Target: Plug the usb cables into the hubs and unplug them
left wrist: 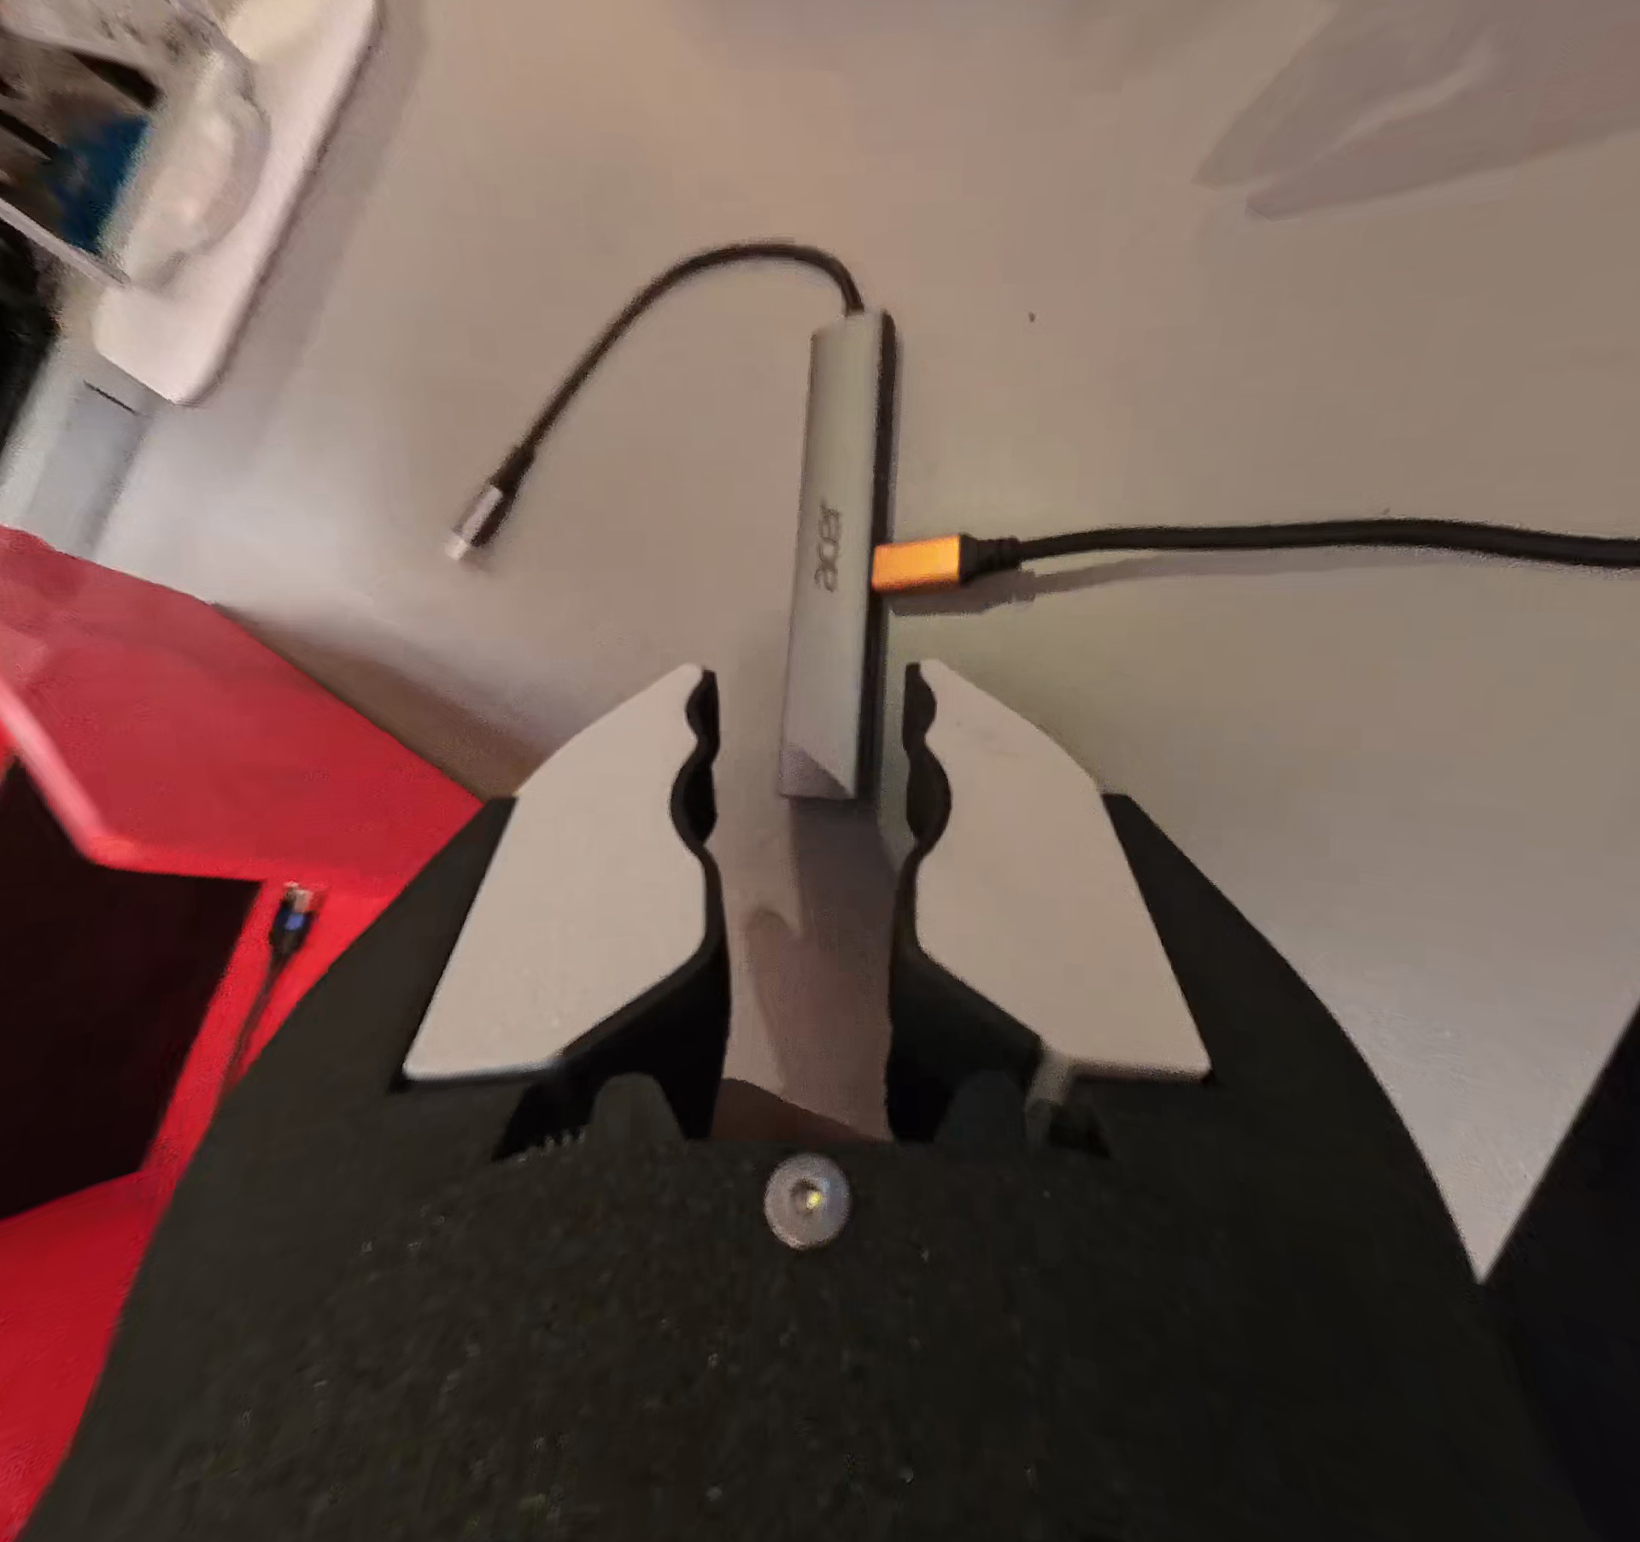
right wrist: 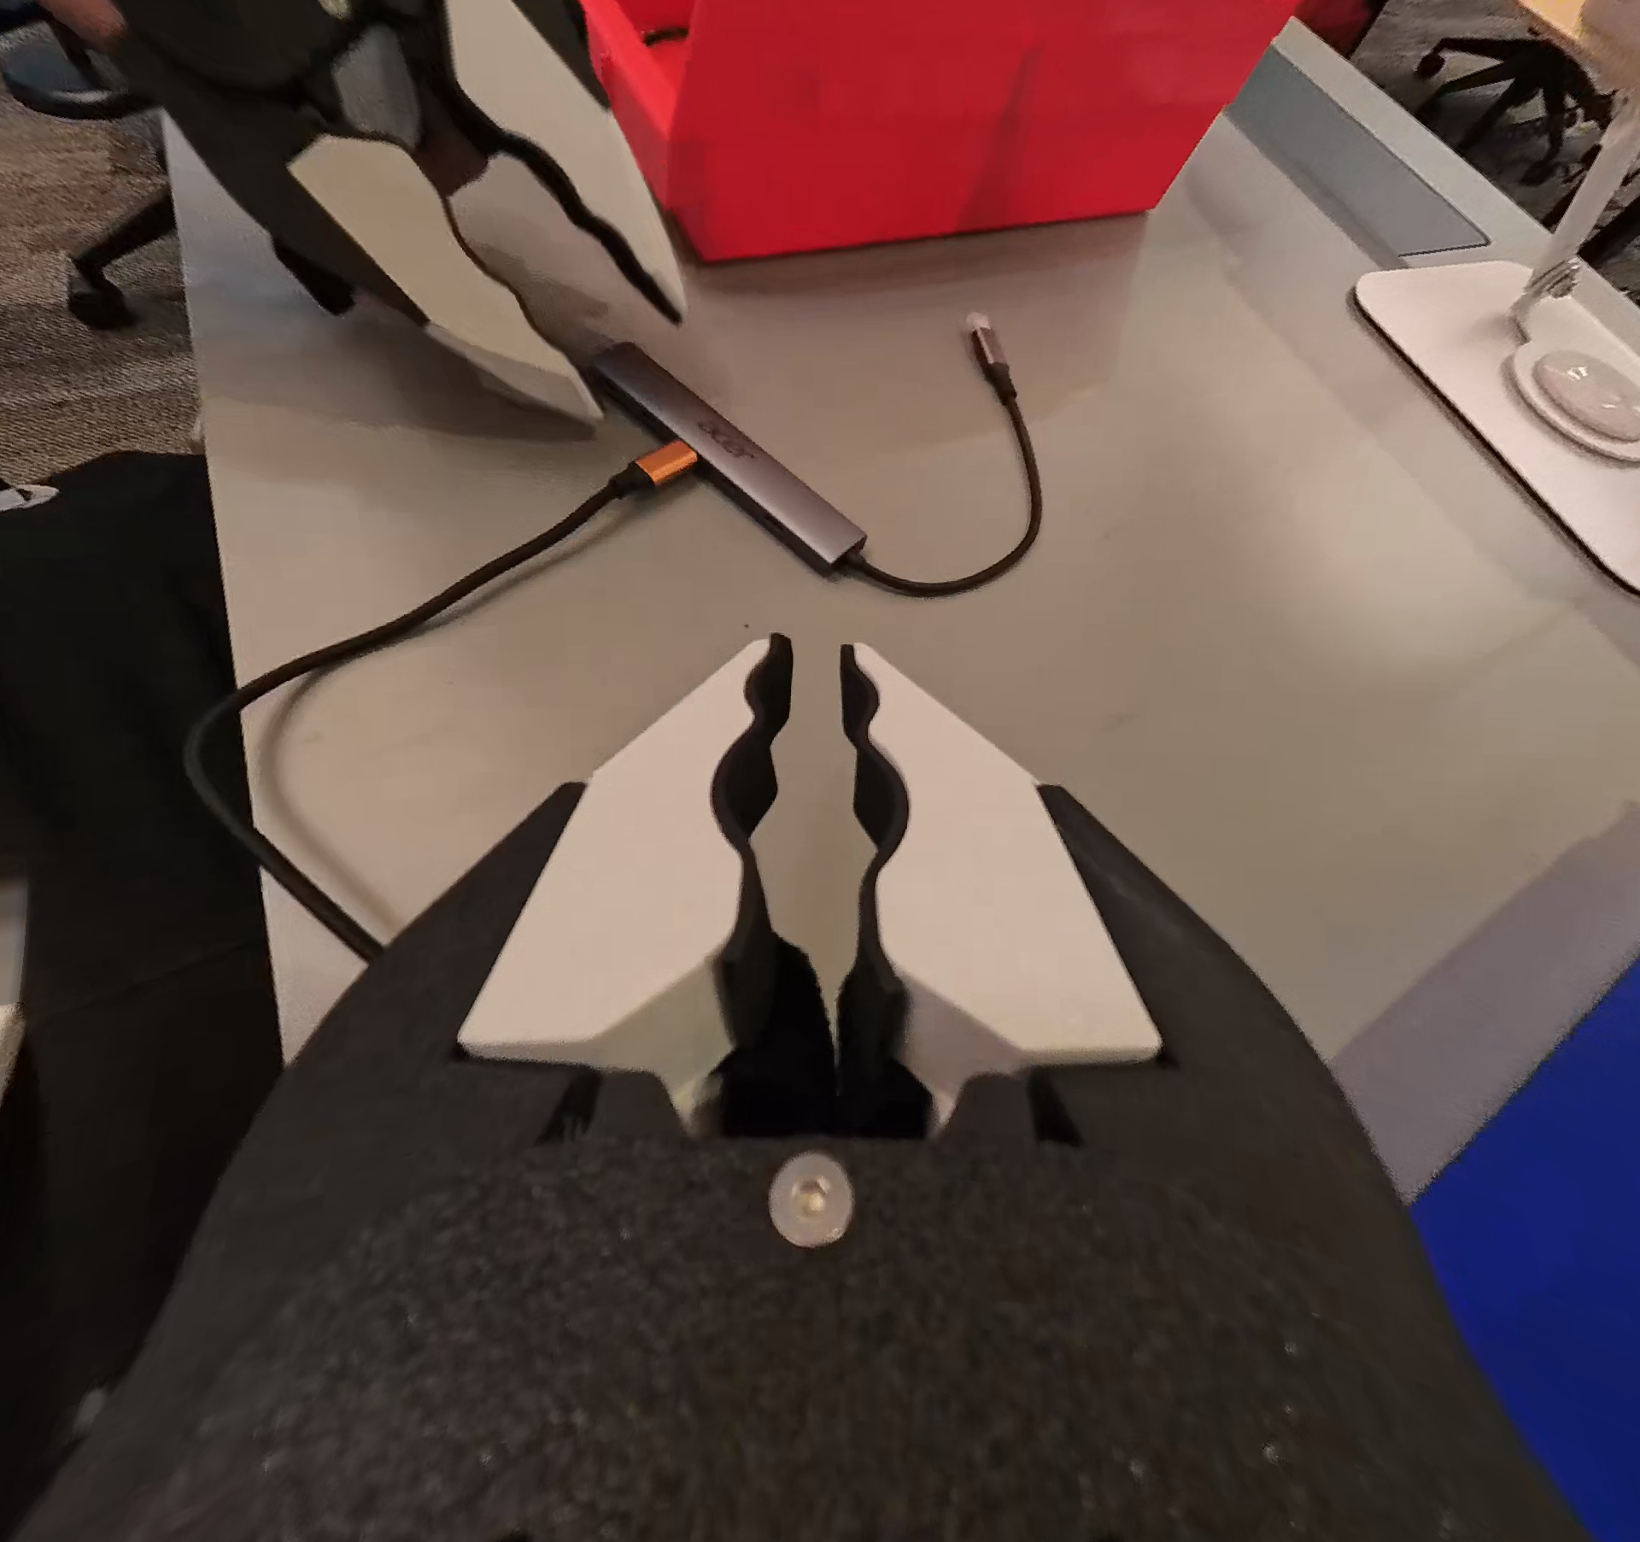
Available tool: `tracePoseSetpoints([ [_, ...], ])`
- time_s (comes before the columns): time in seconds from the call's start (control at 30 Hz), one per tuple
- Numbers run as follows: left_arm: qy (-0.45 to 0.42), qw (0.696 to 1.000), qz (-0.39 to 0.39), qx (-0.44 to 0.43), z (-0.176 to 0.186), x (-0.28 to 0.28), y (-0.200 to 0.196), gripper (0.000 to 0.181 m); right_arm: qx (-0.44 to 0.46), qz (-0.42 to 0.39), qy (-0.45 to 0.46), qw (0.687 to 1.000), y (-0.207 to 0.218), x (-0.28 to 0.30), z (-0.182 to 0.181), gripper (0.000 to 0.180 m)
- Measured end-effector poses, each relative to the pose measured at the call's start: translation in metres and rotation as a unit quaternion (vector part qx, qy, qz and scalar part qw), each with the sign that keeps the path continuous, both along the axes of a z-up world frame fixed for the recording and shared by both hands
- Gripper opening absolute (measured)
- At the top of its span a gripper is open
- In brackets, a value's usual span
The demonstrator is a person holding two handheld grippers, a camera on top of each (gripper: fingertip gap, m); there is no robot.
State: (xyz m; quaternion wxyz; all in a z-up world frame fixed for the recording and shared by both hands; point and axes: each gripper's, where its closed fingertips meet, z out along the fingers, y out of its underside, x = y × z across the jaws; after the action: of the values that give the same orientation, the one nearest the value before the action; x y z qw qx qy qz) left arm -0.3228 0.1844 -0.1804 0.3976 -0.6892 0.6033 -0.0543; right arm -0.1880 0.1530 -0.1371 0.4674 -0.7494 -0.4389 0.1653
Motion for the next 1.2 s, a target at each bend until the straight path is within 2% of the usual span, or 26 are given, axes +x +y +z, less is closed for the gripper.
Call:
tracePoseSetpoints([
  [0.07,0.001,0.999,0.014,-0.034,-0.011,-0.001,0.004,0.040,-0.006,0.002,0.009,1.000,-0.002,0.000,0.000,0.009],
  [0.2,-0.035,0.993,0.023,-0.110,-0.015,0.010,0.003,0.026,-0.018,0.009,0.009,1.000,-0.006,0.005,-0.005,0.010],
  [0.33,-0.016,0.996,0.012,-0.090,-0.015,0.013,0.001,0.021,-0.011,0.038,0.024,0.999,-0.011,0.002,0.002,0.014],
  [0.47,-0.046,0.983,-0.047,-0.173,-0.009,0.022,-0.022,0.021,0.096,0.095,0.006,0.991,-0.017,-0.005,0.021,0.031],
  [0.53,-0.083,0.968,-0.083,-0.221,0.009,0.028,-0.034,0.021,0.172,0.120,-0.022,0.978,-0.020,-0.011,0.027,0.048],
  [0.57,-0.098,0.960,-0.100,-0.242,0.019,0.031,-0.039,0.021,0.211,0.133,-0.046,0.967,-0.022,-0.013,0.026,0.050],
  [0.67,-0.115,0.945,-0.142,-0.271,0.044,0.038,-0.046,0.021,0.318,0.159,-0.111,0.928,-0.026,-0.021,0.027,0.045],
  [0.73,-0.114,0.937,-0.169,-0.283,0.055,0.043,-0.050,0.021,0.350,0.172,-0.114,0.914,-0.029,-0.028,0.033,0.040],
  [0.83,-0.125,0.927,-0.193,-0.297,0.066,0.052,-0.051,0.020,0.340,0.191,-0.114,0.914,-0.027,-0.032,0.028,0.039],
  [1.0,-0.159,0.918,-0.190,-0.310,0.070,0.060,-0.041,0.020,0.324,0.205,-0.083,0.920,-0.034,-0.036,0.020,0.043],
  [1.07,-0.182,0.911,-0.189,-0.318,0.073,0.062,-0.039,0.019,0.332,0.184,-0.067,0.923,-0.033,-0.035,0.019,0.043],
  [1.13,-0.210,0.901,-0.193,-0.327,0.079,0.064,-0.039,0.006,0.359,0.156,-0.090,0.916,-0.021,-0.032,0.011,0.041],
  [1.2,-0.224,0.894,-0.193,-0.336,0.081,0.066,-0.038,0.005,0.368,0.147,-0.083,0.914,-0.015,-0.035,0.005,0.037],
])
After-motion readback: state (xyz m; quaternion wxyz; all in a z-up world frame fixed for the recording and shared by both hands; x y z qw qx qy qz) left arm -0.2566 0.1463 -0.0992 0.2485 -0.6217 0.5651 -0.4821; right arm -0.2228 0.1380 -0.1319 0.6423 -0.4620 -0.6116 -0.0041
